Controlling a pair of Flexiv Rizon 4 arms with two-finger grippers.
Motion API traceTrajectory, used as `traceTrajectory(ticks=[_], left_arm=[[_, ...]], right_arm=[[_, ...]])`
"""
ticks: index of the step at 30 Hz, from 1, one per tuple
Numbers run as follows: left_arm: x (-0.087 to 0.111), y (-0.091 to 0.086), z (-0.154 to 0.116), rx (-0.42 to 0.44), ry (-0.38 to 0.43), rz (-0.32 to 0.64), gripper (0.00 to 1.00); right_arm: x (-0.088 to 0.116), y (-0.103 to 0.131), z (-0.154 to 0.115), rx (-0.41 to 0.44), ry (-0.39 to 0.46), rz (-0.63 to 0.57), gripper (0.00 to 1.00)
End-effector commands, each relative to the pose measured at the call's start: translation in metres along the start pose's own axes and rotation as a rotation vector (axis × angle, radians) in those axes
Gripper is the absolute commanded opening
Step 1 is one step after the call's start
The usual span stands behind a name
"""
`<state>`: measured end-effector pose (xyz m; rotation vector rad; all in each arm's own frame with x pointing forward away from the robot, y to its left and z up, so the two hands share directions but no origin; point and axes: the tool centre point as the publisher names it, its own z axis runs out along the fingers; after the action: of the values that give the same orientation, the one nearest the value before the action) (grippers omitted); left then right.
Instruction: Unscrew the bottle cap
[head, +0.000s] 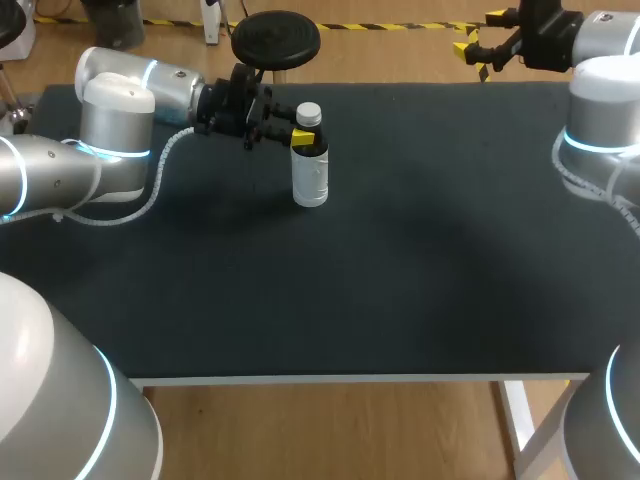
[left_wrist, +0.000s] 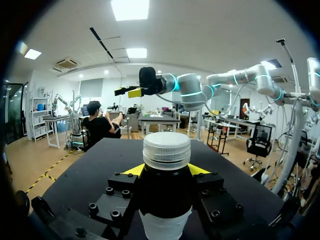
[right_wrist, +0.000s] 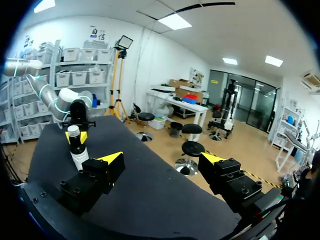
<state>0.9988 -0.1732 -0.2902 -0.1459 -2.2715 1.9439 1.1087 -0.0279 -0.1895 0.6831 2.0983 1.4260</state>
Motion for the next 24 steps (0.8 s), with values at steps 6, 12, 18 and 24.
traceTrajectory(ticks=[6,12,18,24], left_arm=[[0.0,0.001,0.0,-0.001,0.0,0.0,0.0],[0.0,0.001,0.0,-0.001,0.0,0.0,0.0],[0.0,0.001,0.0,-0.001,0.0,0.0,0.0],[0.0,0.001,0.0,-0.001,0.0,0.0,0.0]], right_arm=[[-0.002,0.0,0.017,-0.029,0.233,-0.003,1.0],[0.014,0.0,0.025,-0.031,0.353,-0.043,1.0],[0.034,0.003,0.041,-0.026,0.421,-0.091,1.0],[0.046,0.004,0.058,-0.048,0.478,-0.083,1.0]])
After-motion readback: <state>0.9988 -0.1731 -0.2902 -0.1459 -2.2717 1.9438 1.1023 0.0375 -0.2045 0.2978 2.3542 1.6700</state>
